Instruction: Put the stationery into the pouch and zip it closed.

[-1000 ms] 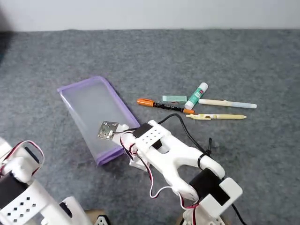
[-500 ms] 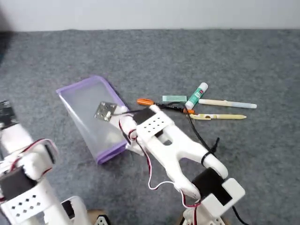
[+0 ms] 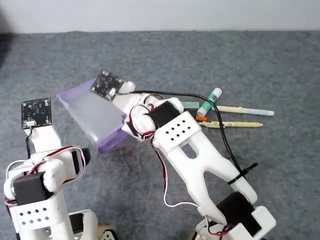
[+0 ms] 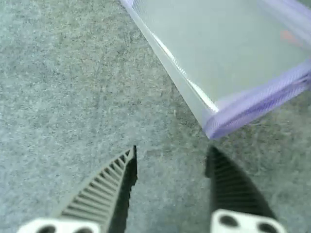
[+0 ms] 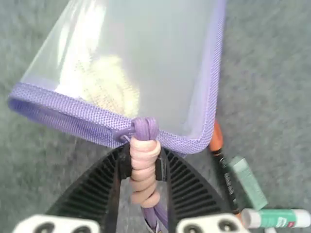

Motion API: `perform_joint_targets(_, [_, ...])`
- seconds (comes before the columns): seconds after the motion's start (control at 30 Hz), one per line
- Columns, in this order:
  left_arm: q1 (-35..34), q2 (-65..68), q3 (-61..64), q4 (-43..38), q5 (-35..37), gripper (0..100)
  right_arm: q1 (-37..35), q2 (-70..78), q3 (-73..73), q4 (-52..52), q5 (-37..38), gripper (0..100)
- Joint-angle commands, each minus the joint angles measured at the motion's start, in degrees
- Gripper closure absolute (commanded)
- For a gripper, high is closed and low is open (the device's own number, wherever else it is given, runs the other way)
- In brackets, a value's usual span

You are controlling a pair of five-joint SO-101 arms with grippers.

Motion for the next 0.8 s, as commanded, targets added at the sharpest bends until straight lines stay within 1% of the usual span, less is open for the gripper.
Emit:
perform_joint_targets(0.0, [0.09, -0.7, -0.4, -2.46, 1.23, 75, 0.22, -3.38, -6.07, -0.04, -1.41, 99.1])
perform_joint_targets(0.2, [0.53, -0.35, -0.22, -7.56, 3.6, 75, 0.04, -3.38, -9.23, 0.13, -1.14, 99.1])
perform_joint_targets(0.33, [0.62, -0.26, 0.22, -10.02, 3.69, 75, -1.45, -3.38, -12.22, 1.36, -0.97, 99.1])
perform_joint_targets(0.47, [4.92, -0.62, 0.4, -9.85, 3.78, 75, -2.86, -3.3, -13.36, 2.24, -0.97, 99.1])
perform_joint_targets(0.57, [8.09, -0.62, 0.4, -10.9, 6.68, 75, -2.86, -3.3, -13.45, 2.24, -0.97, 99.1])
perform_joint_targets(0.63, [8.35, -0.35, 0.75, -12.57, 7.91, 75, -2.86, -3.3, -13.45, 2.24, -0.97, 99.1])
perform_joint_targets(0.77, [8.18, -0.62, 4.0, -17.23, 8.0, 75, -2.68, -3.38, -13.45, 2.24, -0.88, 99.1])
